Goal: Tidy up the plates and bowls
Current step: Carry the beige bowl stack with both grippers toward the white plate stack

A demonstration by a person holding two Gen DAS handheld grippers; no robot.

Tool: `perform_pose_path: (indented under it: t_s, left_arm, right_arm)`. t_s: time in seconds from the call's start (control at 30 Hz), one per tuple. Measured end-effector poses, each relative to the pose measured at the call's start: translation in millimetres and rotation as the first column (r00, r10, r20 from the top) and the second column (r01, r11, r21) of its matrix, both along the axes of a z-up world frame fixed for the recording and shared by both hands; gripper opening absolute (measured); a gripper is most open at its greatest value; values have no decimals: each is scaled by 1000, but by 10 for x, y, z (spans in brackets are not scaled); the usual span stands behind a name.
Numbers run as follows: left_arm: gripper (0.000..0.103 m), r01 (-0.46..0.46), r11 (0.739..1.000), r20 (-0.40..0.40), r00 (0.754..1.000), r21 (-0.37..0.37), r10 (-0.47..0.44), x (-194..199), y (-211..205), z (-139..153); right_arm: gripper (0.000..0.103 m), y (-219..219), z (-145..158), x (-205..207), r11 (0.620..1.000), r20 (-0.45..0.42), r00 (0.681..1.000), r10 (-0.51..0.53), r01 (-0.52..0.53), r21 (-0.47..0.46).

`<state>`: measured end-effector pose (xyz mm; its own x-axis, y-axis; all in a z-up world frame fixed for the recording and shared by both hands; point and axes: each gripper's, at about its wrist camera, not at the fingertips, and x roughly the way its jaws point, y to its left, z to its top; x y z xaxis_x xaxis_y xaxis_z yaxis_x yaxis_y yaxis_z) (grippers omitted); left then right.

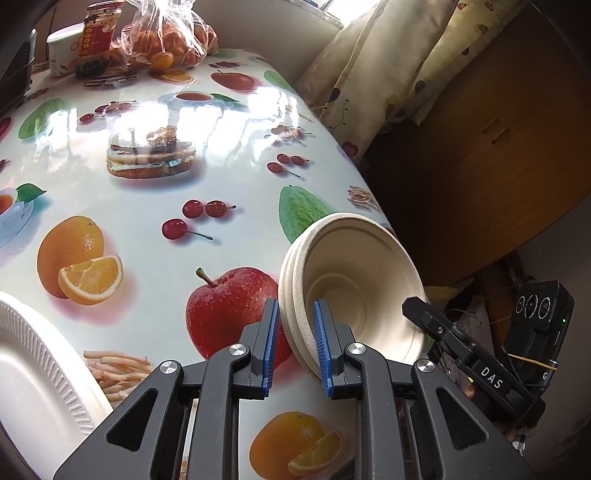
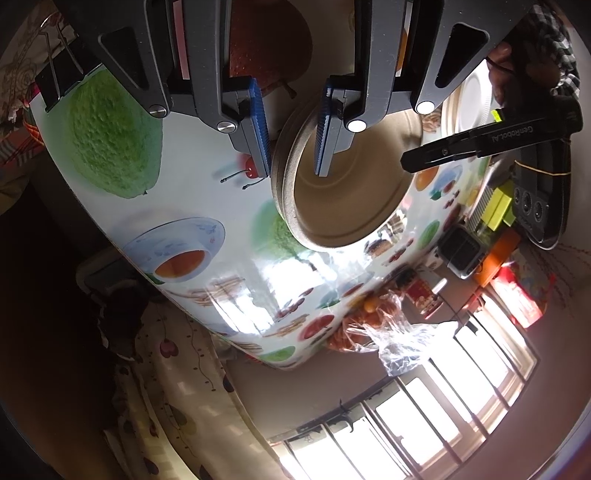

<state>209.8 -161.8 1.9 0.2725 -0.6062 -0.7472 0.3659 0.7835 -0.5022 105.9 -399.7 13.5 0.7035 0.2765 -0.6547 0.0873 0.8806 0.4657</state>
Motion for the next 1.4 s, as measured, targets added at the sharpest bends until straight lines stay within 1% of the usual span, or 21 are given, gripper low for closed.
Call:
perform_pose_path:
  t_s: [0.33,0.67,1.07,1.4]
  left_arm:
    - [20,-1,1000,11,1000,-1,1,-9,8,38]
    - [20,-23,1000,36,999,2,23,-76,101,141]
    - [20,-66,998,65,996,9,65,-184,267,254]
    - [20,-112,994,89,990,19,110,-264,488,329]
  right_arm:
    - [24,-16,7,6,1000,3,1000,3,-3,-2]
    - [24,26,116,-5,1000,24,1000,19,-19,-5]
    - [24,249,232,34,998,47,997,60,-59,-17]
    - [24,481,291,68,994,58,993,105,-104,-18]
